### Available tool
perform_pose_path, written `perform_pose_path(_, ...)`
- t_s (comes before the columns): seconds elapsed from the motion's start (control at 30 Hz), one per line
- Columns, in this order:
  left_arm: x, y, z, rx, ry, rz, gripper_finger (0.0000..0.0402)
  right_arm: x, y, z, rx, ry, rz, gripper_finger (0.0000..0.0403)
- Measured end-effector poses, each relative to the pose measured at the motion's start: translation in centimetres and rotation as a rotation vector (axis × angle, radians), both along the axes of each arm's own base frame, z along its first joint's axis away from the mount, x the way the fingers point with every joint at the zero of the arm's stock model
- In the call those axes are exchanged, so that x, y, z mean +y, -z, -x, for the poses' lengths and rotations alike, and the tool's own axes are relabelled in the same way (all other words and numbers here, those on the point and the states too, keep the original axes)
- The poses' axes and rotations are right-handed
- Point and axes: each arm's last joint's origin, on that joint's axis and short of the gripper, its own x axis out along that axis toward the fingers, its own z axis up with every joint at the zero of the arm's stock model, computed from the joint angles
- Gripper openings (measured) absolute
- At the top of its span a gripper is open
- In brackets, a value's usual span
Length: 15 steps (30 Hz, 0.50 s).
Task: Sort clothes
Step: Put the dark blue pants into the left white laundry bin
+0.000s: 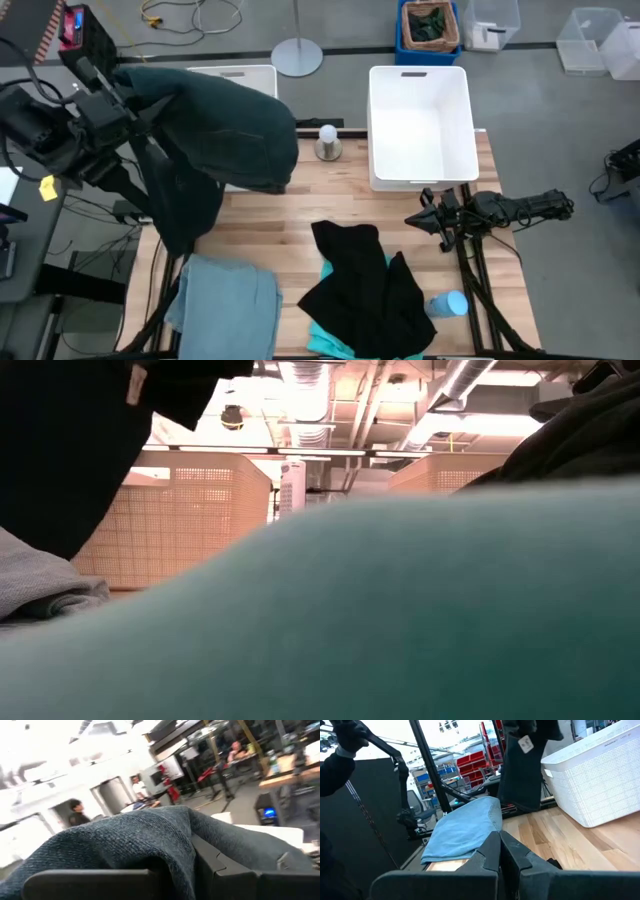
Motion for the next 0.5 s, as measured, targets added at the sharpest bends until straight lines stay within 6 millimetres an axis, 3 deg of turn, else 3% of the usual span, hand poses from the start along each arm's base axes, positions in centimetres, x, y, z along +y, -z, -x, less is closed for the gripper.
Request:
perform_pose_path(0.3, 2.3, -1.2, -2.8, 0.063, -0.264, -0.112, 0.0044, 0.0, -0.1, 0.0, -0.007, 0.0, -0.002, 0.0024)
perform_pose_path(0.5, 4.0, -3.1, -3.2, -0.036, -0.379, -0.205, 0.0044, 0.0, -0.1, 0.0, -0.007, 0.0, -0.002, 0.0024)
